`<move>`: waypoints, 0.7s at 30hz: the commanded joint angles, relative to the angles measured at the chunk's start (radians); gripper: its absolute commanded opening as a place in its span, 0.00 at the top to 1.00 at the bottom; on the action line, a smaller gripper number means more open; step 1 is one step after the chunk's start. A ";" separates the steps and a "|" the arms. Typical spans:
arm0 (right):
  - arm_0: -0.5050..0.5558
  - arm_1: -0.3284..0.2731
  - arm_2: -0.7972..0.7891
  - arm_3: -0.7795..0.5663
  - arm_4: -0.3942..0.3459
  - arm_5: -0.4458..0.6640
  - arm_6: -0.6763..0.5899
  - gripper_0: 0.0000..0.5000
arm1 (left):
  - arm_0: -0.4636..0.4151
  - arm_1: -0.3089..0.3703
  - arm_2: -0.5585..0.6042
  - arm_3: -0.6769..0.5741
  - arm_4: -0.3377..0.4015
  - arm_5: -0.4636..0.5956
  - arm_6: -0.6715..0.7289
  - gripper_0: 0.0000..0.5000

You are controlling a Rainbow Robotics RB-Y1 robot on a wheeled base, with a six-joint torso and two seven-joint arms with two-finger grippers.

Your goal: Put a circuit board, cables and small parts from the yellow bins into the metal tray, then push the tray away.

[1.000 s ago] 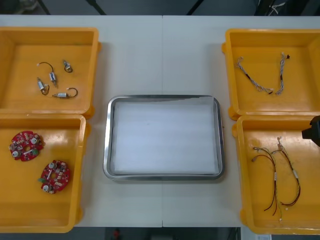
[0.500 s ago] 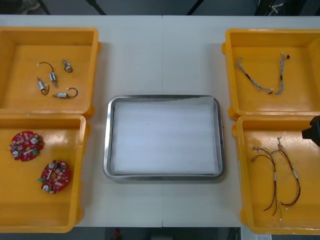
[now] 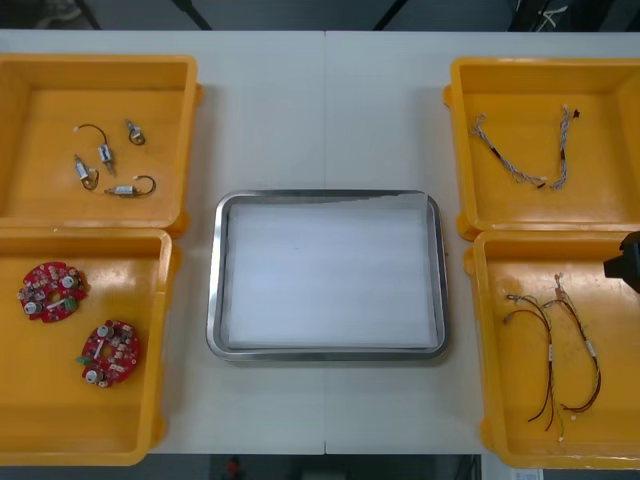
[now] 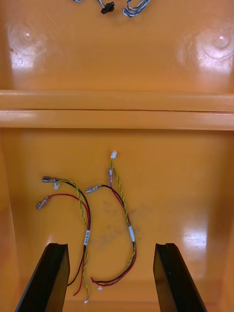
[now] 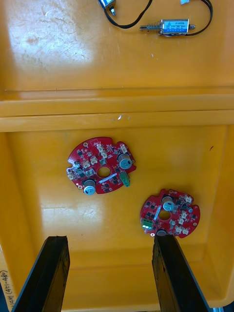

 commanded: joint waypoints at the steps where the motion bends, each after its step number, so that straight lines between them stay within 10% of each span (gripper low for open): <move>1: 0.017 -0.038 -0.031 -0.031 -0.006 0.003 -0.025 0.00 | 0.018 0.047 0.030 -0.021 0.007 -0.010 -0.051 0.00; 21: 0.017 -0.038 -0.031 -0.031 -0.006 0.003 -0.025 0.00 | 0.018 0.047 0.030 -0.021 0.007 -0.010 -0.051 0.00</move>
